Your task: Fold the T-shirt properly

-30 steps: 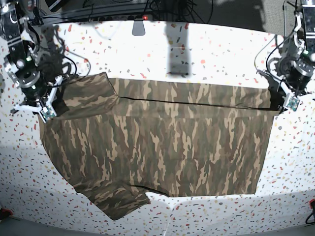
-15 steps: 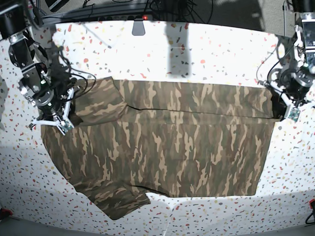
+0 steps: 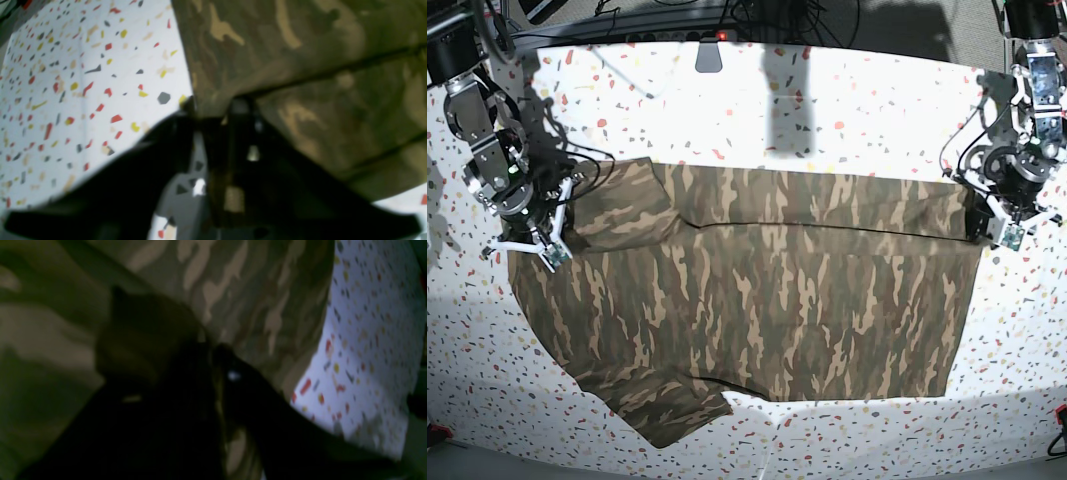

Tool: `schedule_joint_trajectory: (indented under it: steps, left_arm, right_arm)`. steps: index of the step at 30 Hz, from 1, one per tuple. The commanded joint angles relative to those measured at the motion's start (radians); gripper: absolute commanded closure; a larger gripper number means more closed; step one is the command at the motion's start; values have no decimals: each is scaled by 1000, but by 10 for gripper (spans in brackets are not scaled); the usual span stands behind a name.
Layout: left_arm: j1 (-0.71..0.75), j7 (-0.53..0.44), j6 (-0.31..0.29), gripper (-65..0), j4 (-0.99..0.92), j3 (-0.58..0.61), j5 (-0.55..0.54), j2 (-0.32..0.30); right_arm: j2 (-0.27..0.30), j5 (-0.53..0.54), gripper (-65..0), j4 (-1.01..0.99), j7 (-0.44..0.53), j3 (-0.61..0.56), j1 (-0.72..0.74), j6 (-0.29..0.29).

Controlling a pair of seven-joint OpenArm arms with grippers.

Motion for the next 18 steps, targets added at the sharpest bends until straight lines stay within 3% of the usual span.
schedule_joint_trajectory:
  steps: [1,3,11,14,18]
  left_arm:
    - [-15,-18,8,-237,14,-6,-10,-20]
    - [-13,9,8,-237,17,-6,-7,-26]
    - [1,140,8,-236,92,-6,-8,-97]
    - [49,138,7,-236,190,-6,-13,-131]
    - [145,127,-41,-230,273,-6,-17,-174]
  right_arm:
    - [24,-5,-196,9,15,12,20,-12]
    - [27,-8,-277,10,12,12,22,-13]
    - [54,-39,-280,79,-57,14,21,-20]
    - [80,-39,-280,134,-107,14,18,-19]
    - [97,-40,-280,195,-219,14,-5,-19]
